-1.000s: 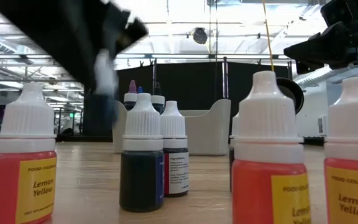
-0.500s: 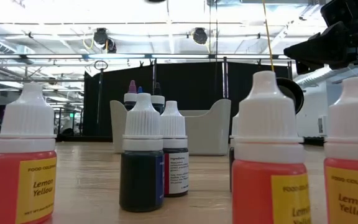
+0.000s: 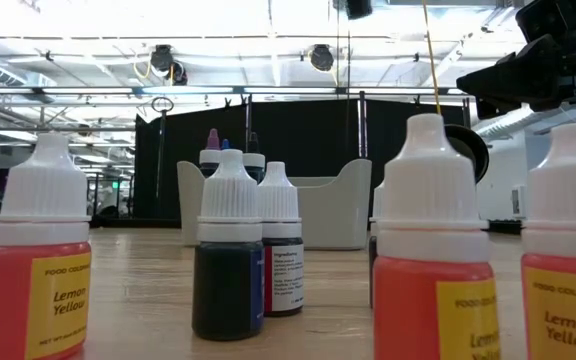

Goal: Pick & Place food coloring
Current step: Put the purple food coloring bottle into the gray bin

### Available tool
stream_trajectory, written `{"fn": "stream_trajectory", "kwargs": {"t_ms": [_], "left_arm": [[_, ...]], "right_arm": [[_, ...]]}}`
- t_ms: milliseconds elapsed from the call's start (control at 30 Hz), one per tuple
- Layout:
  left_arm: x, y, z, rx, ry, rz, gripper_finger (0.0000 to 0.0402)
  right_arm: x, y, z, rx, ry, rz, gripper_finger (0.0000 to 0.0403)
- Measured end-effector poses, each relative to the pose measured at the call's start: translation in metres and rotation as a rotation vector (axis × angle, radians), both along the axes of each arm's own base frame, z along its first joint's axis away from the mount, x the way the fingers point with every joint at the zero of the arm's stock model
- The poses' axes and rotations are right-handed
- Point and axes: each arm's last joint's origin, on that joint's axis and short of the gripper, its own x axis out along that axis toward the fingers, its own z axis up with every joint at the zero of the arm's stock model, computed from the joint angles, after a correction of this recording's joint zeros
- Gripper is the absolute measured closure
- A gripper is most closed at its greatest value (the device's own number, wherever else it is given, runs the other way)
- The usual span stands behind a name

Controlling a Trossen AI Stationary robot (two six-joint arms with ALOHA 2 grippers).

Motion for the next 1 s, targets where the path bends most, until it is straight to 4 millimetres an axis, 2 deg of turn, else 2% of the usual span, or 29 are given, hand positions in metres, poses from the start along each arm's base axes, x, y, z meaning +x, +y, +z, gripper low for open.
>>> {"fn": "stream_trajectory", "kwargs": {"t_ms": [100,333,500,733,1000], "left_arm": [[0.007,0.023,-0.001,-0.006,0.015,0.063,0.0335],[0.017,0.079,-0.023,-0.052,0.089,0.193,0.0335],[0.019,0.109,-0.050,-0.115,0.134,0.248,0.0334],[0.017,0.127,-0.083,-0.173,0.145,0.277,0.0334],[0.015,0.128,-0.100,-0.192,0.128,0.276,0.0334]], "right_arm": [[0.000,0.000,0.000,0.000,0.000,0.000,0.0403],[0.000,0.000,0.000,-0.001,0.000,0.000,0.0403],[0.000,0.000,0.000,-0.005,0.000,0.000,0.0403],[0.000,0.000,0.000,-0.008,-0.001,0.001,0.0403],[0.000,0.000,0.000,-0.008,-0.001,0.001,0.0403]]}}
